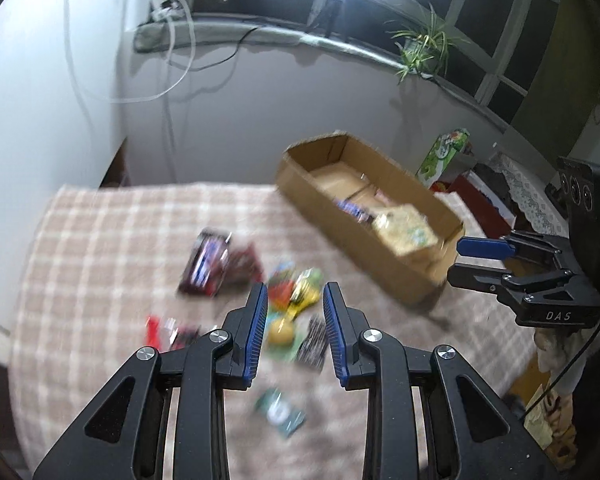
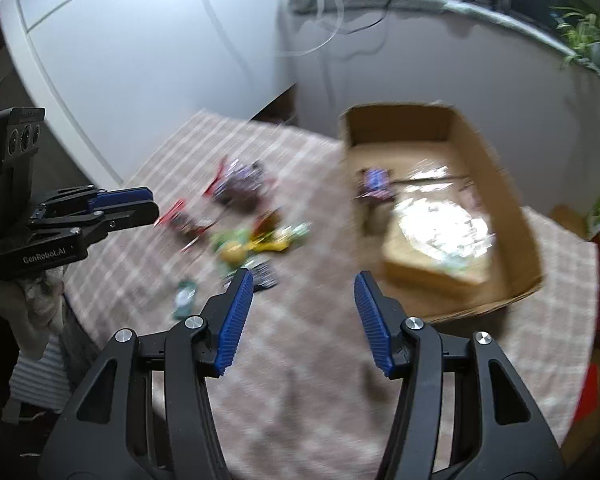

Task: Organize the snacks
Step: 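Move both tools back over the remaining snacks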

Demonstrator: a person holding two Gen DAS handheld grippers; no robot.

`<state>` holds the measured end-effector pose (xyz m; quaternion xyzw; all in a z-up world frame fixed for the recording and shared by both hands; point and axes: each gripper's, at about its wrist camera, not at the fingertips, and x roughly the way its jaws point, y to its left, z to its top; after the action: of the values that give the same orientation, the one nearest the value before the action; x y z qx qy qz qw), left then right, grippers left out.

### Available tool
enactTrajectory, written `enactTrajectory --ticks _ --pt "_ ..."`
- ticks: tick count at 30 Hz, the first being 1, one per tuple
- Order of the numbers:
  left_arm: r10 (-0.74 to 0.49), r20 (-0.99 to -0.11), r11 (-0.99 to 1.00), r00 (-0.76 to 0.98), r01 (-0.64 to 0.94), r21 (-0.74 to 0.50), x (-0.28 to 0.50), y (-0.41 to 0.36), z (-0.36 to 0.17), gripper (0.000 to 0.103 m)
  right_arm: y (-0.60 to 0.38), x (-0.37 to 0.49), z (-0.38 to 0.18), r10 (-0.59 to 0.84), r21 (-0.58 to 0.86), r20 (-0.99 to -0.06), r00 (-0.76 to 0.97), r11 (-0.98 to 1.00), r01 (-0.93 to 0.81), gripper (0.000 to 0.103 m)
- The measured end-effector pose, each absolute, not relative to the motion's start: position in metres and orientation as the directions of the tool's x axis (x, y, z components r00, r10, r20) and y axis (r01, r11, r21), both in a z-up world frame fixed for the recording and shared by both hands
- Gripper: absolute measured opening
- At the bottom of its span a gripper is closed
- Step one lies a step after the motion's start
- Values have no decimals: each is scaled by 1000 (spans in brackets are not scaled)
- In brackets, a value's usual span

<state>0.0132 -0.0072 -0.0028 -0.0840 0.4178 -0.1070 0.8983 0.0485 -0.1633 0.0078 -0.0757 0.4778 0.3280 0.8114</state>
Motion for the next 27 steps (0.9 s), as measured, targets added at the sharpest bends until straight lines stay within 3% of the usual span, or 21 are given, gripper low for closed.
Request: enactTrajectory --ticks 10,14,16,27 --pt "-215 -794 971 568 39 -235 -17 29 -40 29 -119 54 -28 429 265 -883 190 790 -552 55" --pt "-209 -804 966 557 -8 -257 -13 48 -50 50 -110 64 -43 426 312 -895 135 812 -493 55" --pt "-224 -807 956 546 -37 -290 -9 56 -54 55 -107 70 -53 422 333 -900 109 827 -453 55" --pt "-315 -826 905 468 -115 -410 24 67 -82 56 -96 97 -82 421 378 -905 57 860 -343 55"
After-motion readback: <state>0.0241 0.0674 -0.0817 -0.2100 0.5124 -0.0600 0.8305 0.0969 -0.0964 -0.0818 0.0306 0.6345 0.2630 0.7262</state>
